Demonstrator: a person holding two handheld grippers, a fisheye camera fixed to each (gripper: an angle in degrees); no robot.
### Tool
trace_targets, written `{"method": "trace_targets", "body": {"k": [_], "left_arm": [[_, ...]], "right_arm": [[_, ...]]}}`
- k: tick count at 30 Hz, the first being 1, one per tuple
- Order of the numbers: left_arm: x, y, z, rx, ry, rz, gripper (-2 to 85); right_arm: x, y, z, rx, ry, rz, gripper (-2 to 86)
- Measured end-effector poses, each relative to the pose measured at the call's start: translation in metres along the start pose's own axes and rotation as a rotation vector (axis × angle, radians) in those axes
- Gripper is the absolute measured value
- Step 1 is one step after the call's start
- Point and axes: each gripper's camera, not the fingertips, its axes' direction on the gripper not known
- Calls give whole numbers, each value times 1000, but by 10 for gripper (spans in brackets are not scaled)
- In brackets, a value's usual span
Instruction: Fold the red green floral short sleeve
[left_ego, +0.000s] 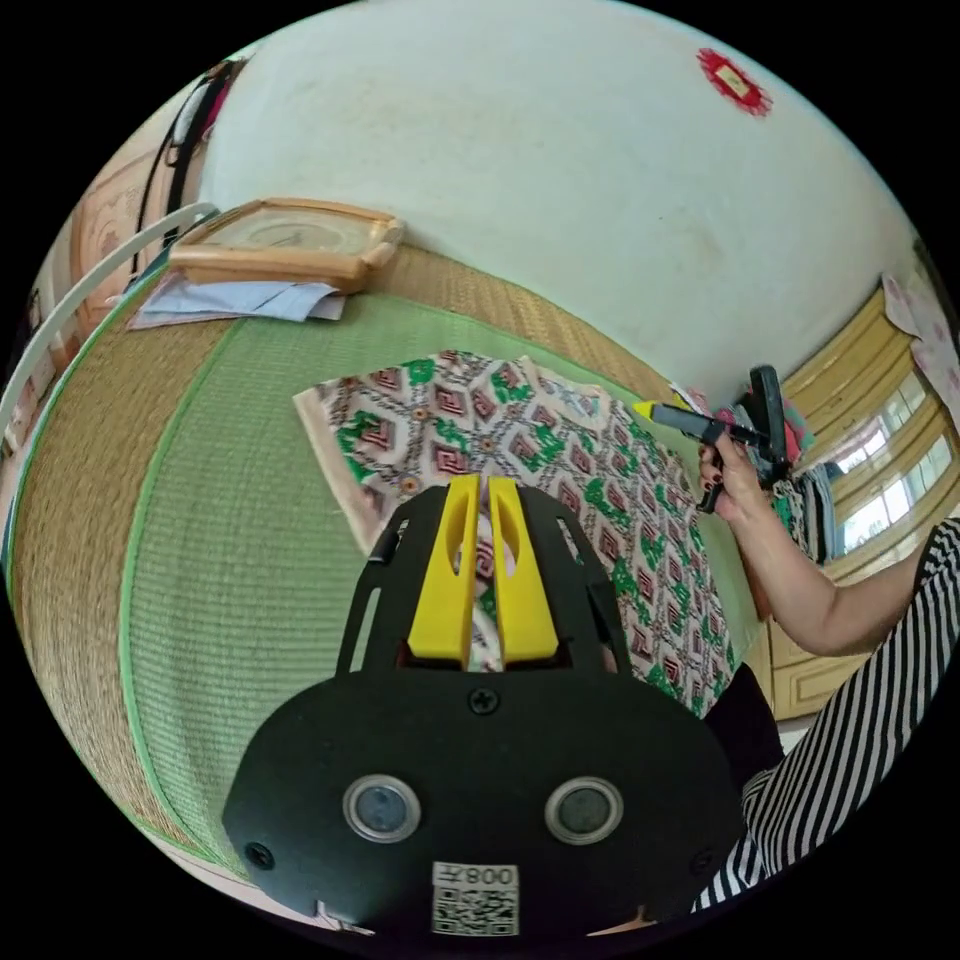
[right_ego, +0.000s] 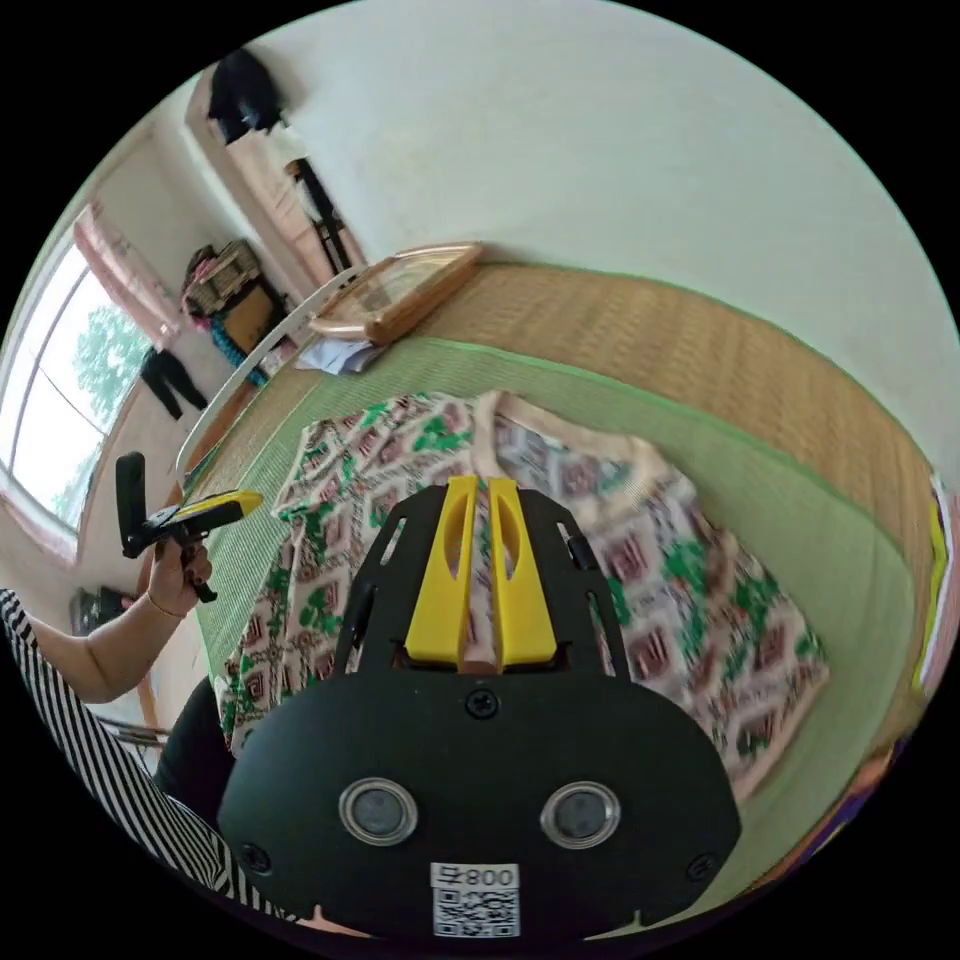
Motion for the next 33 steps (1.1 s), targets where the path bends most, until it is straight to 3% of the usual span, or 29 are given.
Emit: {"method": "trace_targets", "body": {"k": [3, 6, 12, 14, 19, 26, 30, 33], "left_arm": [[38, -16, 51, -93, 111, 91, 19], [90, -36, 110, -188, 205, 213, 21], [189, -83, 217, -277, 285, 384, 19], [209, -100, 248, -294, 272, 400, 17], [230, -141, 330, -380, 153, 359, 7], [271, -156, 356, -302, 235, 416, 2], [290, -166, 379, -323, 133, 408, 2], [297, -172, 385, -289, 291, 415, 2]], "right_arm": [[68, 77, -53, -18, 136, 207, 50], [113, 135, -91, -2, 148, 348, 44], [141, 167, -103, -18, 167, 350, 30], [146, 172, -92, -81, 166, 344, 23], [139, 200, -104, -32, 192, 312, 10], [143, 220, -118, 36, 148, 335, 5], [149, 230, -126, 64, 110, 366, 4], [150, 237, -131, 71, 97, 367, 4]]}}
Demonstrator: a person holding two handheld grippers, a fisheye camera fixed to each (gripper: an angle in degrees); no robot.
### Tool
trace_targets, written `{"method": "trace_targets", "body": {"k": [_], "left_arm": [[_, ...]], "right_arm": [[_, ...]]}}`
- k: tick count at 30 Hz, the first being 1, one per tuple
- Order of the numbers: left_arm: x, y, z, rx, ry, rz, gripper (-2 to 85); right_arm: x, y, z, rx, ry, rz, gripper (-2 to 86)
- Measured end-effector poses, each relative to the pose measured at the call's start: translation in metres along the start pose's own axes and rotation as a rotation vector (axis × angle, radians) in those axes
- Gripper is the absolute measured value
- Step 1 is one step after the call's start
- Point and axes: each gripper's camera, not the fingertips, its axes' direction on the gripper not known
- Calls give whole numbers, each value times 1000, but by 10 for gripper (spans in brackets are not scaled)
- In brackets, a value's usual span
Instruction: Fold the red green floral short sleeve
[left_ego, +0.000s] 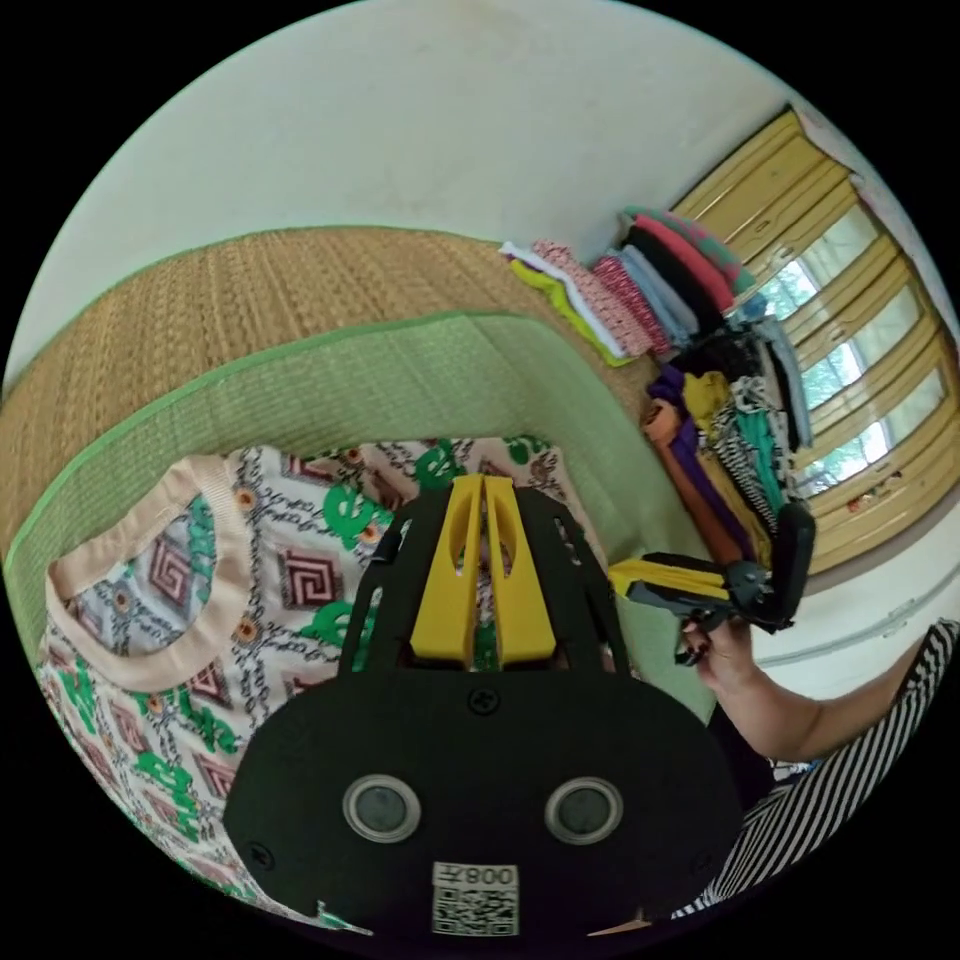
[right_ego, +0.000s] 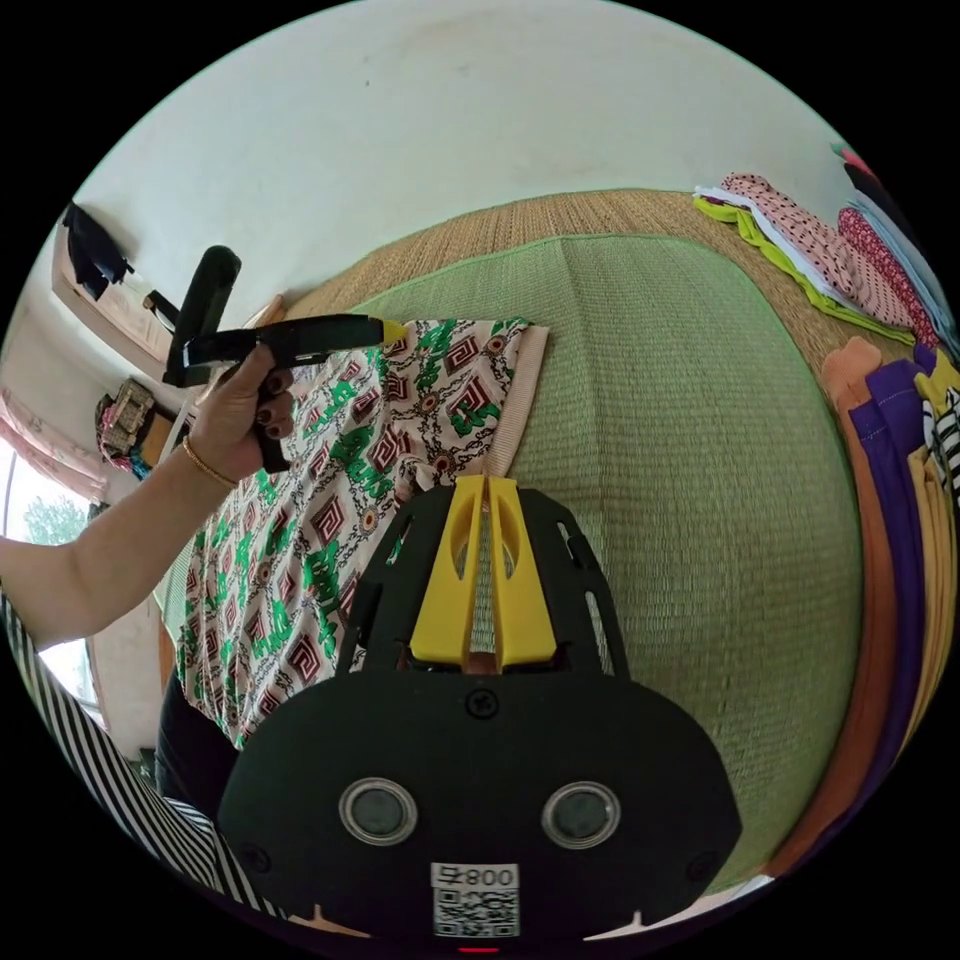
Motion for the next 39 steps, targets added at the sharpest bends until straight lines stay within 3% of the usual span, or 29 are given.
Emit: {"method": "trace_targets", "body": {"k": [6, 11, 17, 22, 26, 29, 31, 39], "left_arm": [[8, -37, 64, -168, 26, 14, 2], [8, -46, 66, -155, 43, 16, 2], [-13, 2, -17, 5, 1, -24, 1], [-79, 83, -125, 93, -260, -248, 2], [-120, 130, -182, 142, -366, -430, 2], [-138, 152, -210, 156, -432, -502, 1], [-148, 164, -219, 132, -453, -539, 1], [-146, 199, -254, 155, -438, -530, 1]], "right_arm": [[0, 7, -10, -1, 10, -6, 4], [1, 12, -19, -14, 30, -8, 4], [3, 12, -47, 66, 2, 8, 3], [-13, -11, -57, 109, -10, -75, 2], [-19, -33, -67, 120, 34, -80, 1], [-24, -40, -74, 169, -96, -130, 1], [-36, -60, -58, 108, -193, -194, 1], [-90, -150, 65, -126, -51, -273, 0]]}}
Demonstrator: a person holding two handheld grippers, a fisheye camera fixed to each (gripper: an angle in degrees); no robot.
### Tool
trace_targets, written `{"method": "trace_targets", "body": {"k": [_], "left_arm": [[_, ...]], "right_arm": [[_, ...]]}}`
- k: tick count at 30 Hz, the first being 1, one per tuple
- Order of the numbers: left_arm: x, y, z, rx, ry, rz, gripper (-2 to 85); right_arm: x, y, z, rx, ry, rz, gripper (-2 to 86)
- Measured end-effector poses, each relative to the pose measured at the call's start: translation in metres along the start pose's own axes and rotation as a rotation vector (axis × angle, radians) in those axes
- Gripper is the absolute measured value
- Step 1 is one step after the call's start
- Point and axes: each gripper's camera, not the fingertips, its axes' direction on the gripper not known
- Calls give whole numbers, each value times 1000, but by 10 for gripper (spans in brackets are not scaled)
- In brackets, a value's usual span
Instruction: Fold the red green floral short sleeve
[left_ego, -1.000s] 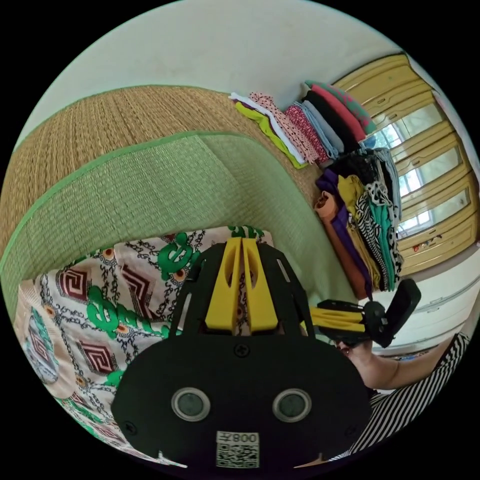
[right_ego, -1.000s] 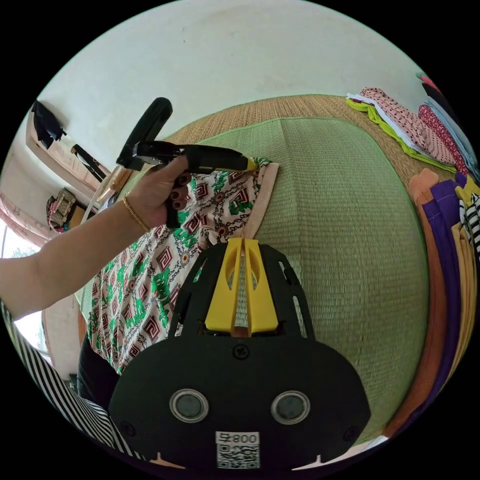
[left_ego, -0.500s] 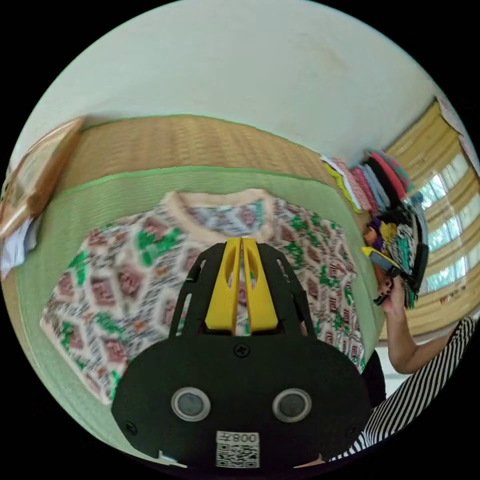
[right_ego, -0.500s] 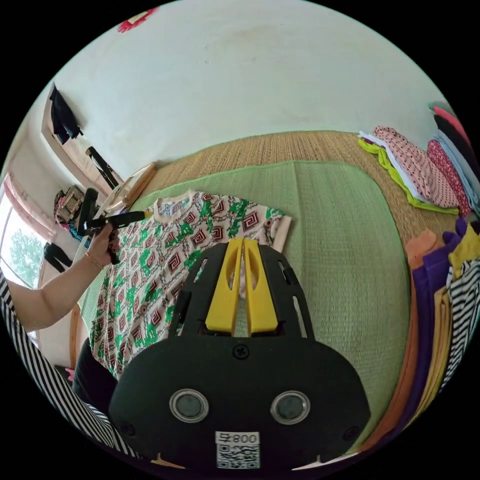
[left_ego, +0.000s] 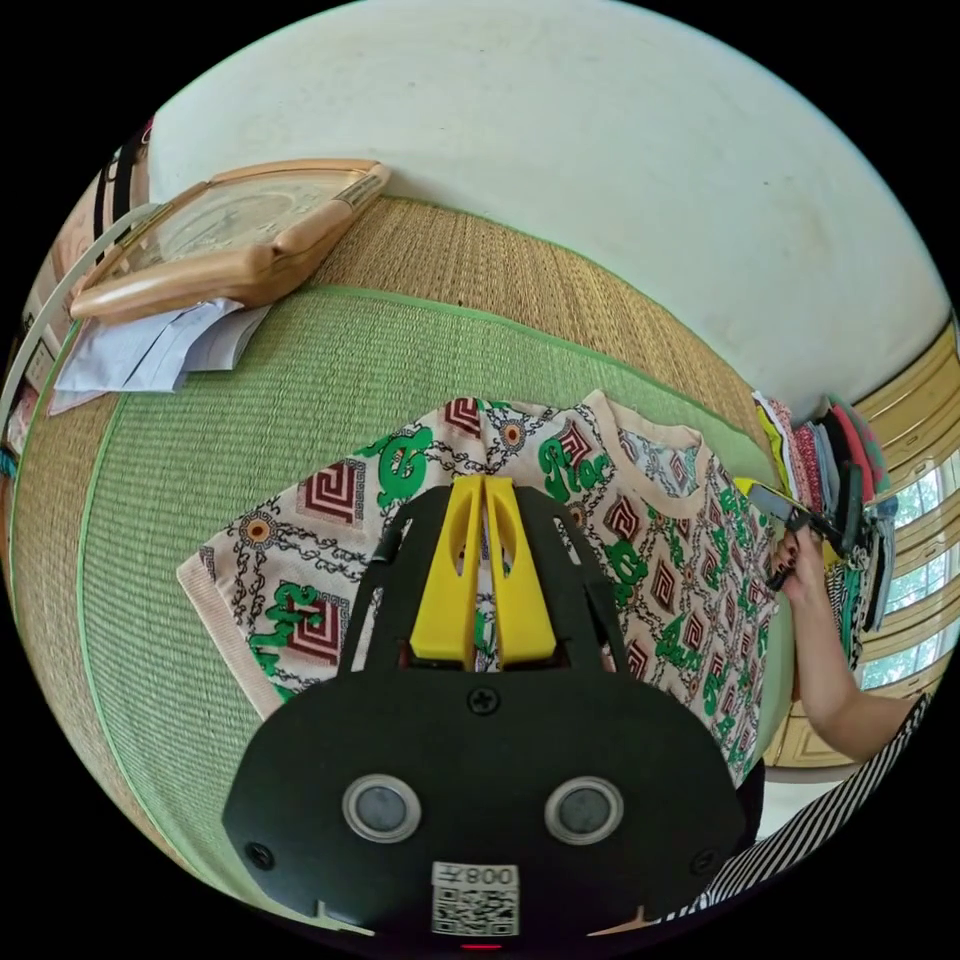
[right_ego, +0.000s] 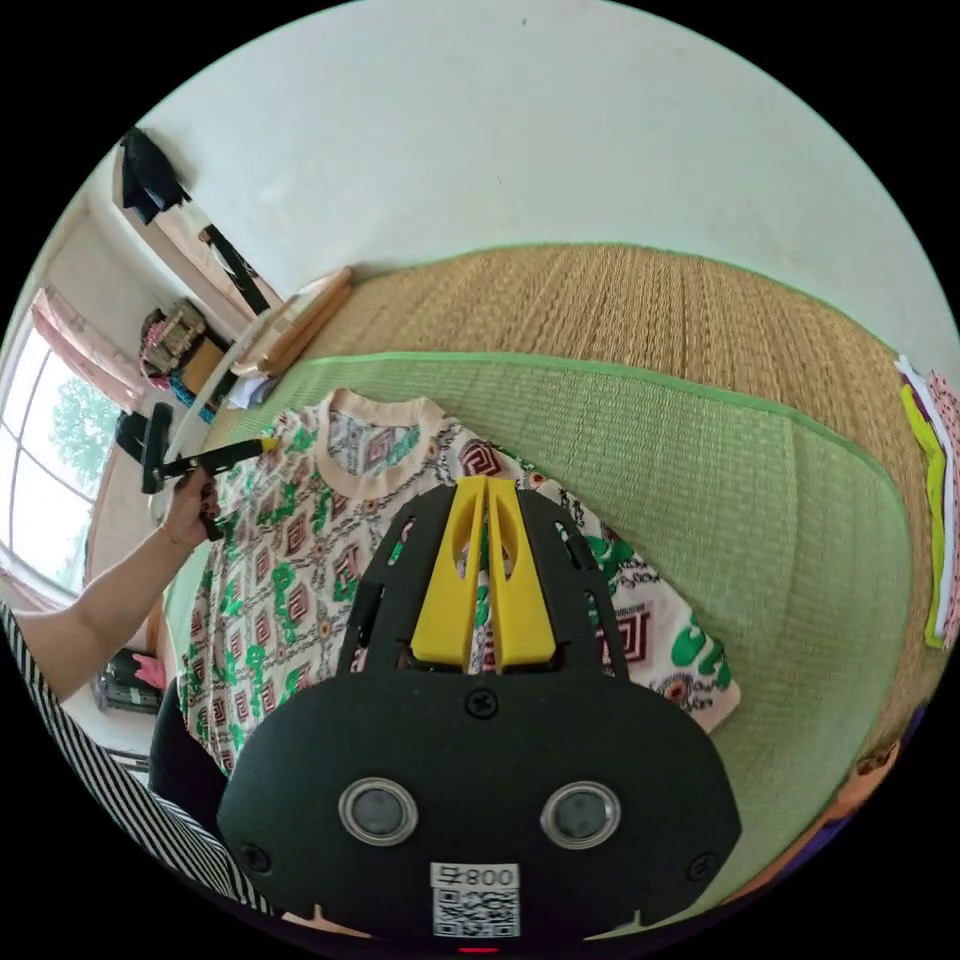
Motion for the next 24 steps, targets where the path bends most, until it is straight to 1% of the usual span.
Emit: {"method": "trace_targets", "body": {"k": [1, 2, 5, 8, 10, 11, 13, 16, 17, 20, 23, 24], "left_arm": [[-3, 3, -7, -2, -7, 7, 1], [-5, 5, -10, -3, -11, 9, 1], [-17, 15, -28, -2, -4, 6, 1], [-26, 28, -46, 7, 20, -18, 1], [-27, 41, -63, 31, 32, 0, 1], [-28, 44, -67, 35, 37, 6, 1], [-35, 54, -76, -9, 32, -1, 1], [-44, 71, -99, -17, 45, -5, 1], [-45, 75, -106, -11, 40, 0, 1], [-54, 105, -145, 28, 11, 9, 1], [-73, 144, -174, 46, -44, -46, 1], [-83, 158, -178, 27, -47, -79, 1]], "right_arm": [[1, -3, 6, -22, 26, -1, 0], [5, -4, 4, 31, 24, 17, 0], [21, -3, 2, 40, -23, 75, 0], [25, 0, -3, 59, -25, 112, 0], [17, 2, -10, 89, -57, 81, 0], [10, 3, -15, 97, -42, 57, 1], [4, 6, -18, 100, -9, 30, 1], [4, 17, -28, 82, -38, 22, 0], [4, 28, -39, 96, -46, 20, 0], [5, 74, -66, 119, 13, 55, 0], [15, 129, -73, 82, 46, 141, 0], [19, 148, -70, 62, 40, 181, 0]]}}
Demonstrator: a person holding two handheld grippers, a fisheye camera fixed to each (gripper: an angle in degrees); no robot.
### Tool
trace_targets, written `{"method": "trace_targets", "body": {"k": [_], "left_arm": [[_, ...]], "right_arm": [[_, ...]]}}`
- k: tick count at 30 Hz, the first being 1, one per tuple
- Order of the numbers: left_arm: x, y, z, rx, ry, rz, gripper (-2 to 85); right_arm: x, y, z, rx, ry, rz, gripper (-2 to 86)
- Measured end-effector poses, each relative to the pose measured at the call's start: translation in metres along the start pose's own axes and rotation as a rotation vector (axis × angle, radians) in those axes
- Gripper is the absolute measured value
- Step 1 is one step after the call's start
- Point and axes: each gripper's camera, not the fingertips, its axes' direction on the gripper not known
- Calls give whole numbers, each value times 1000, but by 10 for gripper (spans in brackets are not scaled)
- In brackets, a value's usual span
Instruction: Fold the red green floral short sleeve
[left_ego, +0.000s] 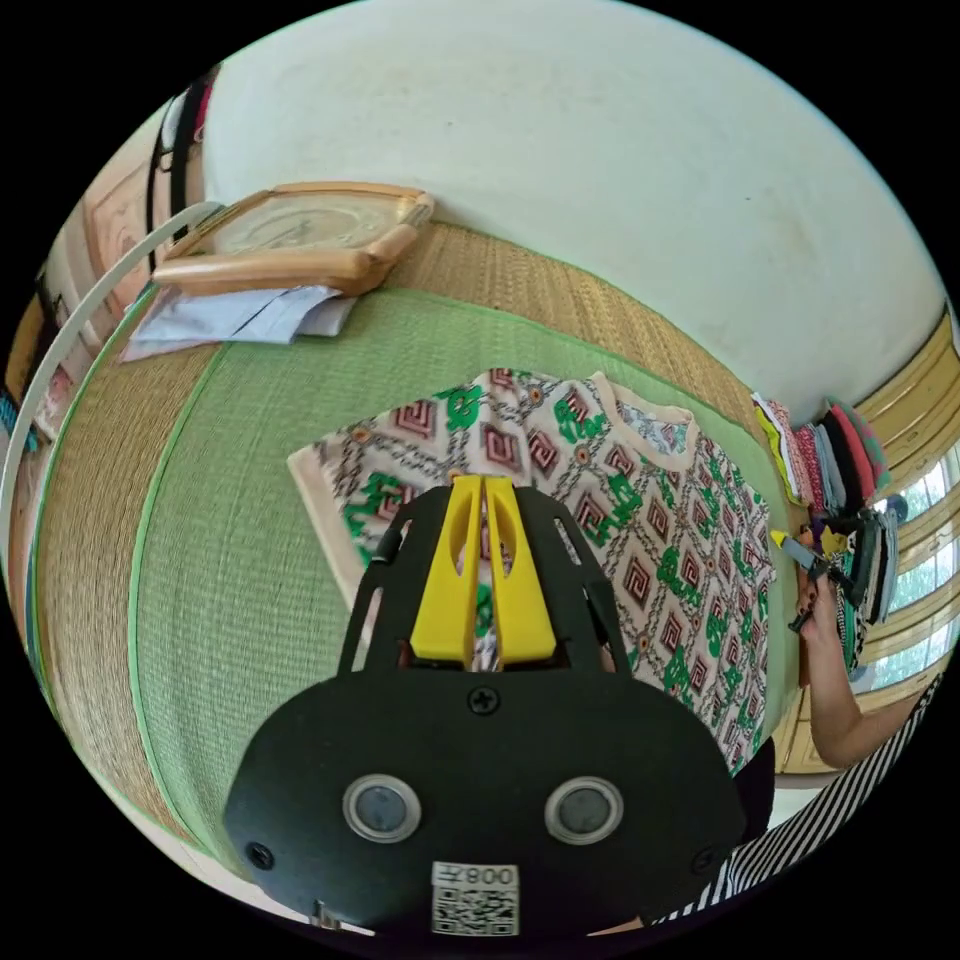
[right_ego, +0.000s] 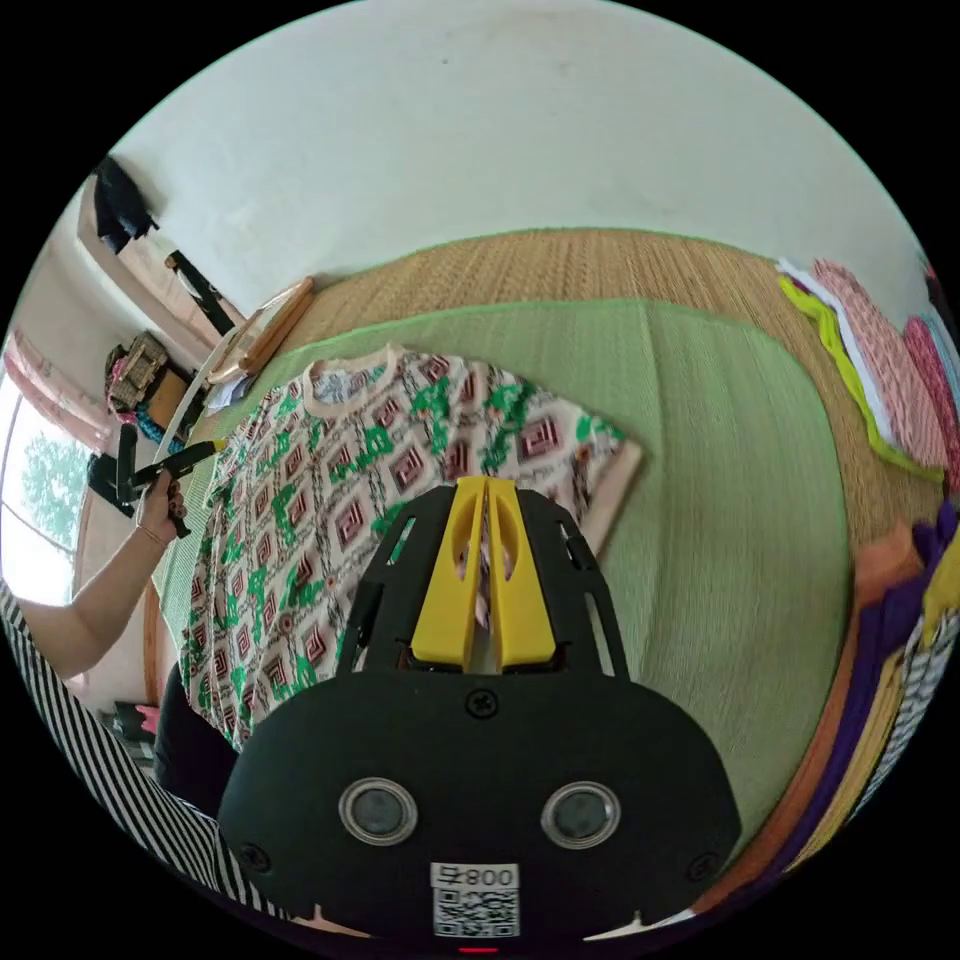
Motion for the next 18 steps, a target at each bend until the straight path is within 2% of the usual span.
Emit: {"method": "trace_targets", "body": {"k": [2, 5, 11, 18], "left_arm": [[-17, 15, 0, -73, -8, -37, 1], [-38, 33, -27, -55, 39, -123, 2], [-60, 90, -112, 12, 159, -110, 2], [-110, 223, -185, -68, 276, -274, 6]], "right_arm": [[11, 18, 10, -52, 14, 45, 0], [23, 21, 9, -46, -39, 87, 0], [18, 20, -30, -12, -43, 83, 1], [16, 113, -71, -101, -121, 134, 0]]}}
